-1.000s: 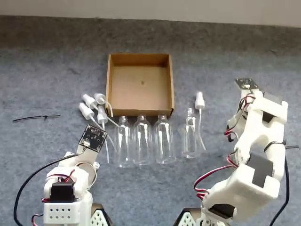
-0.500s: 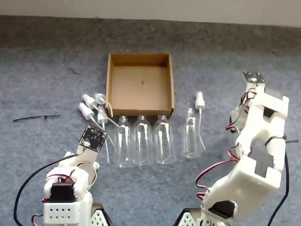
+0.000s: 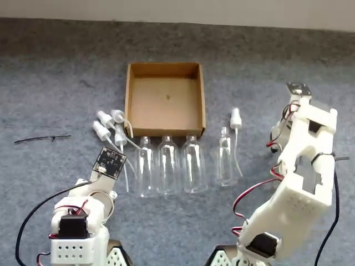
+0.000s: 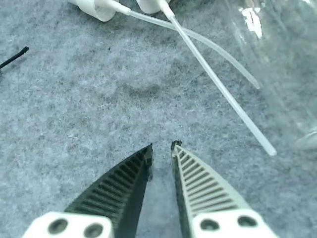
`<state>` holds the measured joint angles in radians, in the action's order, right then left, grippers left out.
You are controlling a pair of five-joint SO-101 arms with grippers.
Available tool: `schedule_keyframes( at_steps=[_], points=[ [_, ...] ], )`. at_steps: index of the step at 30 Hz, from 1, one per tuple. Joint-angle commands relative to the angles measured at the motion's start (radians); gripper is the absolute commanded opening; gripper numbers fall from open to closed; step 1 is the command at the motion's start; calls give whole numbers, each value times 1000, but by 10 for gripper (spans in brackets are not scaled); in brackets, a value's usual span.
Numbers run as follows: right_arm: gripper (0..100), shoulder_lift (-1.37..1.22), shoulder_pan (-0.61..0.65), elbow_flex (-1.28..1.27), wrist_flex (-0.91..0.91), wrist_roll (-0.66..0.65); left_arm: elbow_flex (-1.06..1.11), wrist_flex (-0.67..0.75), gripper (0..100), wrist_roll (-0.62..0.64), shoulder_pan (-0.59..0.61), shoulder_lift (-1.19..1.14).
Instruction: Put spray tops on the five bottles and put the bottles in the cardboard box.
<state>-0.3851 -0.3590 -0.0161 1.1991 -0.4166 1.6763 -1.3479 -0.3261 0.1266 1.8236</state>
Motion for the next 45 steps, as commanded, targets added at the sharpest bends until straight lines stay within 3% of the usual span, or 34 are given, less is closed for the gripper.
schedule_keyframes(
  at_steps=[1, 4, 17, 21, 23, 26, 28, 34, 38, 45],
  points=[
    [289, 18, 12, 67, -5, 26, 21, -6, 71, -9, 16, 4],
    [285, 18, 13, 65, -5, 26, 21, -6, 71, -9, 16, 4],
    [94, 27, 15, 76, -4, 26, 21, -6, 71, -9, 16, 4],
    [58, 84, 22, 122, 64, 28, 21, 87, 72, -9, 28, 4],
    [54, 117, 42, 153, 124, 28, 19, 138, 73, -17, 97, 4],
    [30, 182, 79, 188, 206, 31, 10, 204, 72, -192, 265, 4],
    [2, 236, 105, 203, 255, 60, -18, 226, 74, -209, 340, 4],
    [5, 447, 217, 199, 292, 153, -268, 184, 123, -199, 371, -22],
    [5, 618, 280, 108, 280, 175, -510, 104, 126, -198, 369, -242],
    [5, 987, 335, -306, 39, 170, -1023, 92, 126, -84, 367, -960]
  ],
)
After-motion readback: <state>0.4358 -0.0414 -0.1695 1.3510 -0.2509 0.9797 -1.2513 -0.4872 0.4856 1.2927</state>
